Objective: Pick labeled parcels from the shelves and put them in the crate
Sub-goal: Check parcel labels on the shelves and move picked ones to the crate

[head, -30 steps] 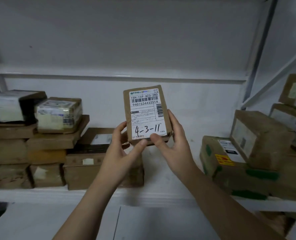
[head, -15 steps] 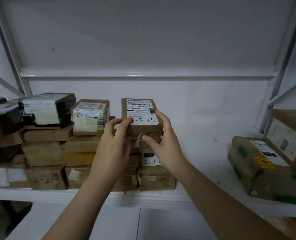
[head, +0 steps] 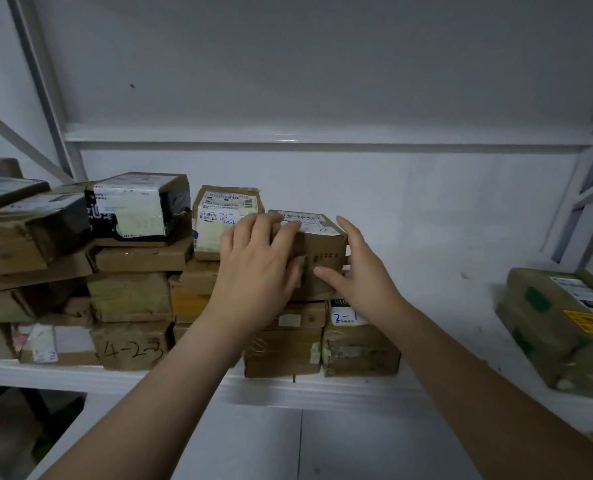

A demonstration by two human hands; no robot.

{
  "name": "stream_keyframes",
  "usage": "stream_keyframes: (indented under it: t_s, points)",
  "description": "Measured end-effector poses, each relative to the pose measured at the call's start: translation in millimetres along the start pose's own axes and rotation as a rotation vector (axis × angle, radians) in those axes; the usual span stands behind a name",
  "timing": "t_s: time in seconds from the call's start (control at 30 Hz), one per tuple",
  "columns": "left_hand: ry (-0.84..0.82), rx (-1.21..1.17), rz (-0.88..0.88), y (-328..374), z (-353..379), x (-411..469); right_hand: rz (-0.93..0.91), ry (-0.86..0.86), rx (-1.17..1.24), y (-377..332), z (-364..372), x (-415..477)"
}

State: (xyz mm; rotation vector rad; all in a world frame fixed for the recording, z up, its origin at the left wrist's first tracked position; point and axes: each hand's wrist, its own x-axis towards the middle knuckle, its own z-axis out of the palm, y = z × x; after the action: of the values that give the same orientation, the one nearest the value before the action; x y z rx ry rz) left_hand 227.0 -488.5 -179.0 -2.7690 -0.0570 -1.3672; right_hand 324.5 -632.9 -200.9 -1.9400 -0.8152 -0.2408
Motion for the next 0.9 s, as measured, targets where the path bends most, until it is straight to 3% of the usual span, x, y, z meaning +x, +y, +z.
stream_keyframes:
  t_s: [0.3, 0.53, 0.9]
  points:
    - [0.044, -0.208, 0.091, 40, -1, 16, 0.021, 0.061, -0.13, -1, -35, -17]
    - [0.006, -0.368, 0.177, 103, 16, 27, -0.039, 0.359, -0.469, 19, -112, -59]
    - [-0.119, -0.699, 0.34, 252, 58, 32, 0.396, 0.632, -0.88, 40, -265, -152]
